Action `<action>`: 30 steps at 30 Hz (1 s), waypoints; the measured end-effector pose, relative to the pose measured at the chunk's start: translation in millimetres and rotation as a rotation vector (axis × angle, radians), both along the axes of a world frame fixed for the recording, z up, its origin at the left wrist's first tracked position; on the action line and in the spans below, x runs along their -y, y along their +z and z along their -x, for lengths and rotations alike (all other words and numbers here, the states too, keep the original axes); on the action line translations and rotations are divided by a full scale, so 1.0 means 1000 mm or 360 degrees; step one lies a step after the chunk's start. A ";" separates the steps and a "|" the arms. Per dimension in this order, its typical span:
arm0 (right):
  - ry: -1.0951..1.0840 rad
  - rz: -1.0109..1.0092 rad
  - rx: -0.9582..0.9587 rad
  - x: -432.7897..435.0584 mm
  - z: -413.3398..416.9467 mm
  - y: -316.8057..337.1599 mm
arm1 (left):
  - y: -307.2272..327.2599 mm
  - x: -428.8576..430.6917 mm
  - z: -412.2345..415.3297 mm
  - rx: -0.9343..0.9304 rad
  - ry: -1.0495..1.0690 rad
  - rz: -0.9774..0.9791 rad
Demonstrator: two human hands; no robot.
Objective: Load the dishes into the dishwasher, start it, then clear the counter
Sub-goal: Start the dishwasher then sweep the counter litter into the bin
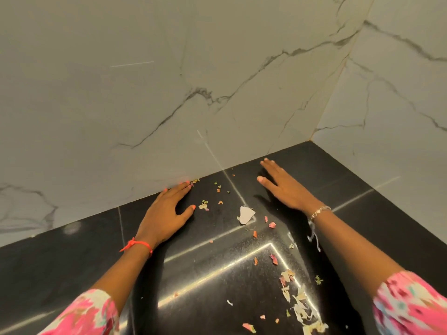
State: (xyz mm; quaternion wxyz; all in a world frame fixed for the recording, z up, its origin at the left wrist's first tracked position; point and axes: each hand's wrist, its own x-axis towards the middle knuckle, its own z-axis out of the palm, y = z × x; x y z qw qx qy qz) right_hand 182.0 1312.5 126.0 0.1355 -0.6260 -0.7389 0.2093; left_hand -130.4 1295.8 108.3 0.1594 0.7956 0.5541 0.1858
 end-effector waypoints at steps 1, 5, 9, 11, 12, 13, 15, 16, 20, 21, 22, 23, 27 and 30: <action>-0.0045 0.0006 0.0149 -0.009 0.000 -0.005 | 0.000 -0.001 0.000 -0.0003 -0.0003 0.0002; 0.0051 -0.0076 0.0402 -0.004 0.019 -0.019 | -0.003 -0.005 0.002 -0.0012 -0.0018 -0.0019; 0.0434 0.0036 0.0142 0.046 0.047 -0.006 | -0.007 0.004 0.001 -0.0098 -0.0090 0.0038; 0.0498 0.0217 -0.0171 0.060 0.058 0.008 | -0.007 0.014 0.010 -0.0096 -0.0035 0.0049; 0.0512 0.0210 -0.0265 0.058 0.064 0.014 | -0.007 0.022 0.016 -0.0106 0.0036 0.0032; 0.0512 0.0149 -0.0259 0.052 0.067 0.016 | -0.009 0.034 0.024 -0.0134 0.0121 0.0017; 0.0425 0.0007 -0.0106 0.030 0.071 0.015 | -0.013 0.058 0.035 -0.0211 0.0237 -0.0002; 0.0356 -0.0018 -0.0016 0.017 0.073 0.015 | -0.013 0.066 0.038 -0.0249 0.0261 -0.0004; 0.0194 0.0014 0.0098 -0.016 0.080 0.008 | -0.009 0.064 0.037 -0.0270 0.0315 -0.0017; 0.0194 0.0002 0.0139 -0.016 0.081 0.003 | -0.008 0.063 0.037 -0.0265 0.0314 -0.0019; 0.0199 -0.0008 0.0169 -0.014 0.083 -0.001 | -0.008 0.063 0.037 -0.0256 0.0310 -0.0024; 0.0206 -0.0007 0.0131 -0.008 0.084 -0.005 | -0.009 0.063 0.038 -0.0248 0.0310 -0.0032; 0.0137 -0.0285 -0.0692 0.016 0.086 -0.009 | -0.010 0.065 0.036 -0.0289 0.0316 -0.0032; 0.0293 -0.0407 -0.0691 0.017 0.098 -0.003 | -0.009 0.064 0.036 -0.0241 0.0325 -0.0031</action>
